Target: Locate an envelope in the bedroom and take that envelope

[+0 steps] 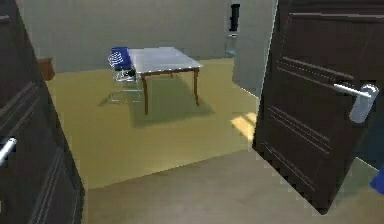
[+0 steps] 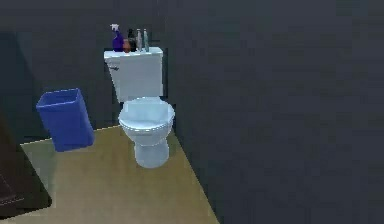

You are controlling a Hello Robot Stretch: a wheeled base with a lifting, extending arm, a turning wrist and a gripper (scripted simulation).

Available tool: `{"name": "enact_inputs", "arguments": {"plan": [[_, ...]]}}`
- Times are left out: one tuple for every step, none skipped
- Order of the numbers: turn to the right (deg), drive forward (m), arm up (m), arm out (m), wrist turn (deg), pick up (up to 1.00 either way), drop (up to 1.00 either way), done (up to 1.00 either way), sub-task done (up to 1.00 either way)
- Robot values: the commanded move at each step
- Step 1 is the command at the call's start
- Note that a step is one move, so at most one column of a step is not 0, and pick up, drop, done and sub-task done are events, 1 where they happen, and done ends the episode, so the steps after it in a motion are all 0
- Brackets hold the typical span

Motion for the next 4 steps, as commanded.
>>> {"name": "enact_inputs", "arguments": {"plan": [[0.0, 0.35, 0.00, 0.00, 0.0, 0.00, 0.00, 0.00, 0.00], [-21.0, 0.00, 0.00, 0.00, 0.0, 0.00, 0.00, 0.00, 0.00], [0.0, 1.00, 0.00, 0.00, 0.0, 0.00, 0.00, 0.00, 0.00], [-3.0, 0.00, 0.00, 0.00, 0.0, 0.00, 0.00, 0.00, 0.00]]}}
